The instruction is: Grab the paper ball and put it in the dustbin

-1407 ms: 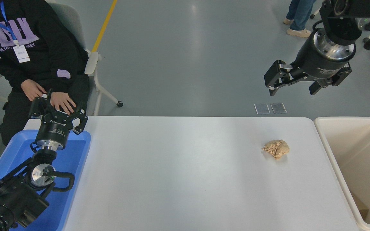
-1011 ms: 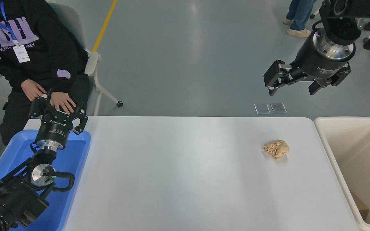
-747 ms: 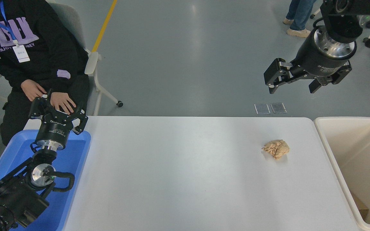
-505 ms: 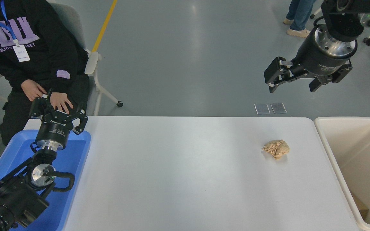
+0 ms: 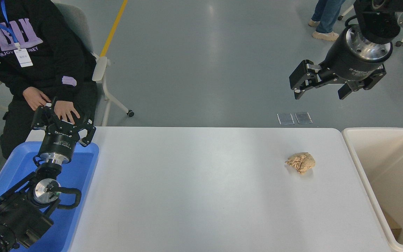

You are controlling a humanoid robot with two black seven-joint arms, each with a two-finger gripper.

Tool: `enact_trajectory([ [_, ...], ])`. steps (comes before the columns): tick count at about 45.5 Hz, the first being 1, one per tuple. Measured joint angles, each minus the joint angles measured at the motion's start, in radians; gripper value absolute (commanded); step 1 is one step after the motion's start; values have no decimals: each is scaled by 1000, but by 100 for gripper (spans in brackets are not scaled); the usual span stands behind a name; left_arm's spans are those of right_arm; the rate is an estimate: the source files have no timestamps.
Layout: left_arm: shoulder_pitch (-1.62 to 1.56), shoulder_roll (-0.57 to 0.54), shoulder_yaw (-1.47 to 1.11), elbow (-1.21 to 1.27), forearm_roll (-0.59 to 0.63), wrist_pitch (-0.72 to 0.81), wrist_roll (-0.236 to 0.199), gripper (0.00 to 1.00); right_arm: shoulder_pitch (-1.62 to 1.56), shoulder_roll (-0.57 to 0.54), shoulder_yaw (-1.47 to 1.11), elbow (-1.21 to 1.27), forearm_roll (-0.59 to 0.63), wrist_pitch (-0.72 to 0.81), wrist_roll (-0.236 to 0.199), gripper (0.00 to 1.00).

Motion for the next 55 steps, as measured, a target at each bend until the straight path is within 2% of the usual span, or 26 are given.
enact_trajectory([
  [23, 0, 0, 0, 0, 0, 0, 0, 99, -188, -38, 40, -36, 6, -10, -2, 100],
  [38, 0, 0, 1, 0, 0, 0, 0, 99, -497, -39, 50, -137, 4, -365, -4, 100],
  [55, 0, 0, 1, 0, 0, 0, 0, 99, -877, 43, 97, -432, 7, -538, -5, 100],
])
